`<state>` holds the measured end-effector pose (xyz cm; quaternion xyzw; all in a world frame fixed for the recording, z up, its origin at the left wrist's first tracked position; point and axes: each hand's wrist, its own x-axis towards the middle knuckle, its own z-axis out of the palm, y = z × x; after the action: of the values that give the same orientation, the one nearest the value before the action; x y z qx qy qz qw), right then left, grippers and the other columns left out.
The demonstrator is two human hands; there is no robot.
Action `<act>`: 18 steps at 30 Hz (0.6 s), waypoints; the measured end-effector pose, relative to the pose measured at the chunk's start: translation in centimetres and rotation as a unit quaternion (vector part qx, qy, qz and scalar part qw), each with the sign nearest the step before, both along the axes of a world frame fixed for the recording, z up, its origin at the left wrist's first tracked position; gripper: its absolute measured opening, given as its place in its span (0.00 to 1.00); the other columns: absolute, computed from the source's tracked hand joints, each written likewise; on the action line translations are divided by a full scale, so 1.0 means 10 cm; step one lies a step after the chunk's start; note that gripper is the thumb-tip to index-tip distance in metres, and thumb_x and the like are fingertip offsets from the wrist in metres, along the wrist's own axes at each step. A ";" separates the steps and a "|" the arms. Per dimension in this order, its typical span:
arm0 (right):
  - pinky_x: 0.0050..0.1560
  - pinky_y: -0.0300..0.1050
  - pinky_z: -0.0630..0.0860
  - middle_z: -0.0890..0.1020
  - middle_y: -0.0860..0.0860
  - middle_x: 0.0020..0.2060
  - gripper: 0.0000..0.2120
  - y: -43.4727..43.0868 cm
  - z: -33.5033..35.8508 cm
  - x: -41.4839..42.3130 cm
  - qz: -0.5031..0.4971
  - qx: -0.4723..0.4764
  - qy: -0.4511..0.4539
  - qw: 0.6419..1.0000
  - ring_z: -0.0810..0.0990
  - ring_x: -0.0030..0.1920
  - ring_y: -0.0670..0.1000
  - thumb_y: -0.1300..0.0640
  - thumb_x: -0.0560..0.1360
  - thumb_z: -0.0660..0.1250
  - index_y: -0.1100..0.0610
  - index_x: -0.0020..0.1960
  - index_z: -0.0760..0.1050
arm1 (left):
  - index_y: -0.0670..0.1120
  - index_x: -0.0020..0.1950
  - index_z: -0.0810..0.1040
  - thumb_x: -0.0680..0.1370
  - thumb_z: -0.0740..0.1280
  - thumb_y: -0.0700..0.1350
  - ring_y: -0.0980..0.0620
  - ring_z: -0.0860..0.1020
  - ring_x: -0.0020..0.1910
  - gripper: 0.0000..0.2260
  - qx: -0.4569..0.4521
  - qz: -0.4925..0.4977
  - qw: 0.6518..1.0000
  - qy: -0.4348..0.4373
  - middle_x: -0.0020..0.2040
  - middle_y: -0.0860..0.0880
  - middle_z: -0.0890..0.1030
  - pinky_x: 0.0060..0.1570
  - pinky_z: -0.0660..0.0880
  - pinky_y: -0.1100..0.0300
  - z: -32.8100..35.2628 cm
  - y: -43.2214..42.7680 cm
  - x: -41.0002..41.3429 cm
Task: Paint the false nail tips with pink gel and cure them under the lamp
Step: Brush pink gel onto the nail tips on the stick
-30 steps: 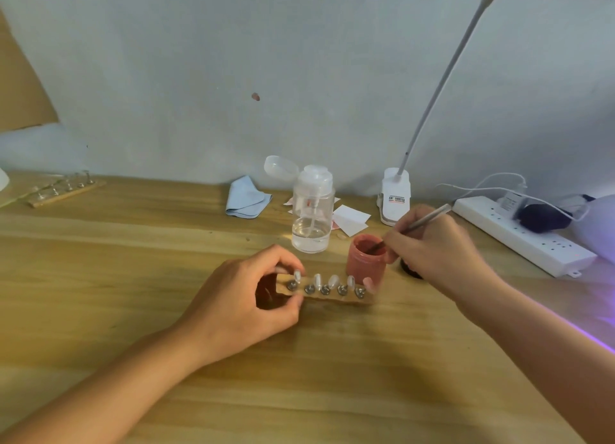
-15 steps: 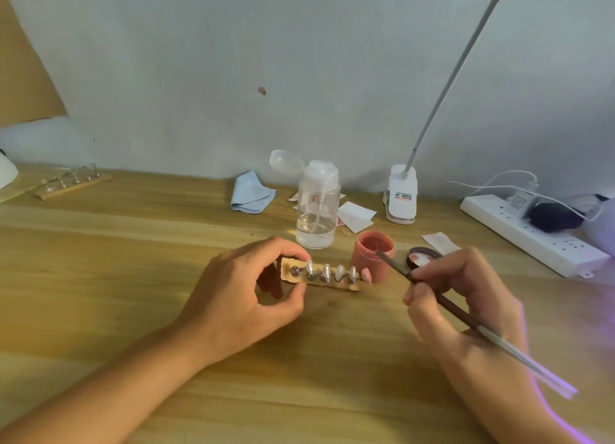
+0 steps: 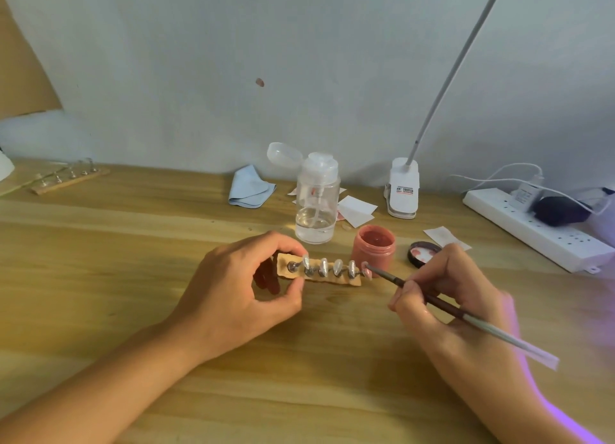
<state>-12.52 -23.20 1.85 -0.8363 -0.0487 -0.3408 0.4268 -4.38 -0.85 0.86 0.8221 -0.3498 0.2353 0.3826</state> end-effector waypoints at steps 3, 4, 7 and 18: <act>0.37 0.55 0.76 0.82 0.52 0.32 0.05 -0.01 0.01 -0.01 0.006 0.025 -0.023 0.999 0.81 0.36 0.53 0.59 0.71 0.68 0.54 0.40 0.72 | 0.54 0.52 0.80 0.70 0.69 0.53 0.58 0.80 0.35 0.11 0.009 0.004 1.000 0.008 0.41 0.60 0.81 0.37 0.76 0.62 0.00 0.01 0.01; 0.36 0.55 0.76 0.82 0.53 0.32 0.05 -0.01 0.01 -0.01 0.018 0.049 -0.027 0.998 0.81 0.35 0.53 0.60 0.72 0.68 0.55 0.42 0.72 | 0.55 0.51 0.79 0.70 0.69 0.54 0.58 0.80 0.35 0.11 0.017 0.005 1.000 0.012 0.41 0.60 0.81 0.37 0.77 0.60 -0.01 0.02 0.02; 0.39 0.55 0.78 0.85 0.53 0.38 0.03 -0.01 0.03 -0.02 0.076 0.107 -0.022 0.991 0.82 0.37 0.53 0.60 0.77 0.68 0.57 0.48 0.73 | 0.57 0.51 0.78 0.69 0.67 0.57 0.59 0.80 0.39 0.12 0.053 0.022 0.998 0.039 0.42 0.63 0.81 0.39 0.79 0.56 -0.03 0.05 0.06; 0.39 0.39 0.76 0.82 0.58 0.33 0.05 -0.07 -0.05 0.10 0.095 0.340 0.094 0.931 0.78 0.35 0.52 0.69 0.74 0.63 0.64 0.40 0.71 | 0.59 0.49 0.82 0.70 0.74 0.49 0.59 0.78 0.48 0.10 0.094 0.030 0.993 0.067 0.45 0.62 0.79 0.47 0.75 0.62 -0.09 0.07 0.17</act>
<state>-11.50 -23.86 1.38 -0.6611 0.0316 -0.2146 0.7182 -2.69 -0.19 -0.02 0.8783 -0.3194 0.1572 0.3192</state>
